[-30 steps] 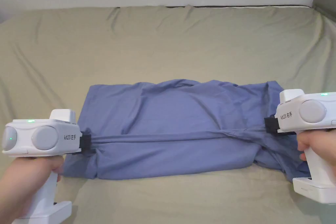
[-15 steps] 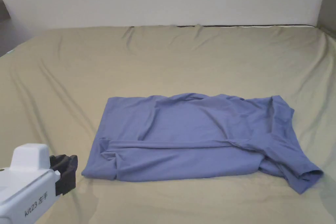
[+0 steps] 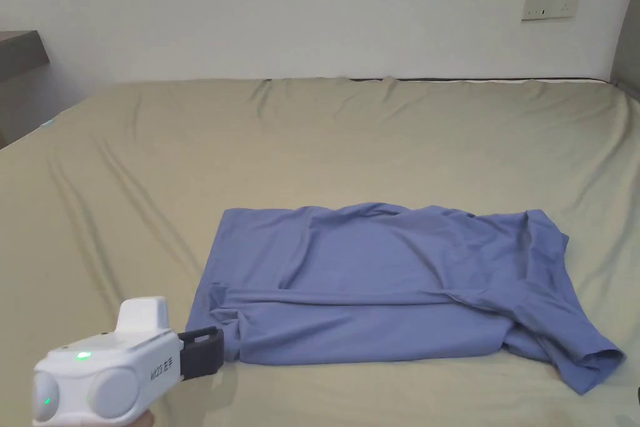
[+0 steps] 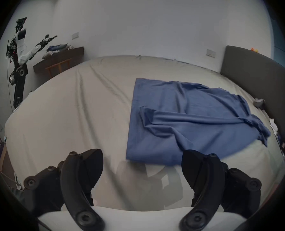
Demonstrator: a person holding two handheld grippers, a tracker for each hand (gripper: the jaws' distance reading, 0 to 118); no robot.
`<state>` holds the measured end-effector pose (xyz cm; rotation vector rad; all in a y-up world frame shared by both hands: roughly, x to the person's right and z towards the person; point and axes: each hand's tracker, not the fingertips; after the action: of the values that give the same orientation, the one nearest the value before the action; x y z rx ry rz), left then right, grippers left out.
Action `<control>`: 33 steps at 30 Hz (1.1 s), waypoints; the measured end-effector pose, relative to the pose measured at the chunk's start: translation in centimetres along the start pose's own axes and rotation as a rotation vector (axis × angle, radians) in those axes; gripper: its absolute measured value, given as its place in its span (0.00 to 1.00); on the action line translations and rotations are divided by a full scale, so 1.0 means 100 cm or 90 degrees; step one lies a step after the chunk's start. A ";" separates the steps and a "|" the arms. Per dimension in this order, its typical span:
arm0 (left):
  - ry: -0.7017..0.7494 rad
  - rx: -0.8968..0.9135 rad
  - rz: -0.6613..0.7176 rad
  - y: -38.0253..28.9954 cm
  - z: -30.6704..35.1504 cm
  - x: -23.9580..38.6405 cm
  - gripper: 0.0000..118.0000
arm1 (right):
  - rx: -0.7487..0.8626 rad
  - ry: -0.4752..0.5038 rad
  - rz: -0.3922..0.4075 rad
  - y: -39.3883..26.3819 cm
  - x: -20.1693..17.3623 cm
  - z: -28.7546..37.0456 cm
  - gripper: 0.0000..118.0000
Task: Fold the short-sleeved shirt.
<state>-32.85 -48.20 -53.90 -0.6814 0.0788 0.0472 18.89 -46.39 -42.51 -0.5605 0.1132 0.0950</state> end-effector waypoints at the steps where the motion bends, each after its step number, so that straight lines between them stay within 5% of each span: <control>1: 0.009 -0.020 0.005 0.005 -0.015 0.002 0.77 | 0.001 0.005 -0.001 0.001 0.000 -0.001 0.01; 3: 0.024 -0.072 -0.009 0.006 -0.044 0.007 0.61 | 0.000 0.008 -0.003 0.001 0.000 -0.003 0.01; 5: 0.015 -0.127 0.007 -0.002 -0.066 0.006 0.58 | -0.004 0.013 -0.013 0.002 0.001 -0.007 0.01; 6: 0.025 -0.066 0.023 0.001 -0.057 0.007 0.45 | -0.006 0.013 -0.016 0.002 0.002 -0.009 0.01; 8: 0.021 -0.071 -0.003 0.007 -0.054 0.016 0.04 | -0.011 0.013 -0.017 0.003 0.003 -0.013 0.01; 10: 0.091 -0.042 -0.065 0.002 -0.043 0.023 0.04 | -0.016 0.013 -0.020 0.005 0.005 -0.021 0.01; 15: 0.015 -0.034 -0.009 0.006 -0.024 -0.007 0.03 | -0.028 -0.019 -0.027 0.014 0.025 -0.052 0.02; 16: 0.010 -0.029 -0.002 0.007 -0.020 -0.011 0.02 | -0.035 -0.016 -0.040 0.018 0.032 -0.059 0.07; 18: 0.008 -0.025 -0.002 0.010 -0.014 -0.015 0.02 | -0.086 0.001 -0.095 0.029 0.049 -0.083 0.56; 19: 0.006 -0.021 -0.006 0.011 -0.010 -0.015 0.02 | -0.093 -0.001 -0.110 0.033 0.055 -0.092 0.70; 20: 0.002 -0.014 -0.012 0.011 -0.006 -0.015 0.02 | -0.094 -0.007 -0.117 0.038 0.060 -0.104 0.75; 23: -0.005 -0.002 -0.014 0.013 0.009 -0.005 0.02 | -0.108 -0.030 -0.123 0.048 0.064 -0.137 0.74; 27: -0.009 0.004 -0.017 0.014 0.017 0.003 0.02 | -0.162 0.027 -0.161 0.043 0.045 -0.169 0.68; 28: -0.009 0.004 -0.019 0.013 0.017 0.003 0.02 | -0.188 0.048 -0.150 0.039 0.037 -0.172 0.61; 29: -0.010 0.002 -0.019 0.013 0.018 0.003 0.02 | -0.152 -0.004 -0.068 0.039 0.023 -0.167 0.53; 30: -0.011 0.001 -0.017 0.013 0.017 0.001 0.02 | -0.109 0.011 -0.013 0.041 0.018 -0.162 0.20; 31: -0.012 0.000 -0.014 0.013 0.017 0.001 0.02 | -0.123 0.100 -0.068 0.040 0.013 -0.162 0.11; 33: -0.015 -0.005 -0.009 0.012 0.018 0.001 0.02 | -0.144 0.029 -0.071 0.041 0.010 -0.157 0.11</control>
<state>-32.77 -46.14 -53.25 -0.6887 0.0514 0.0417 18.12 -51.30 -57.98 -0.7943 0.1160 -0.0139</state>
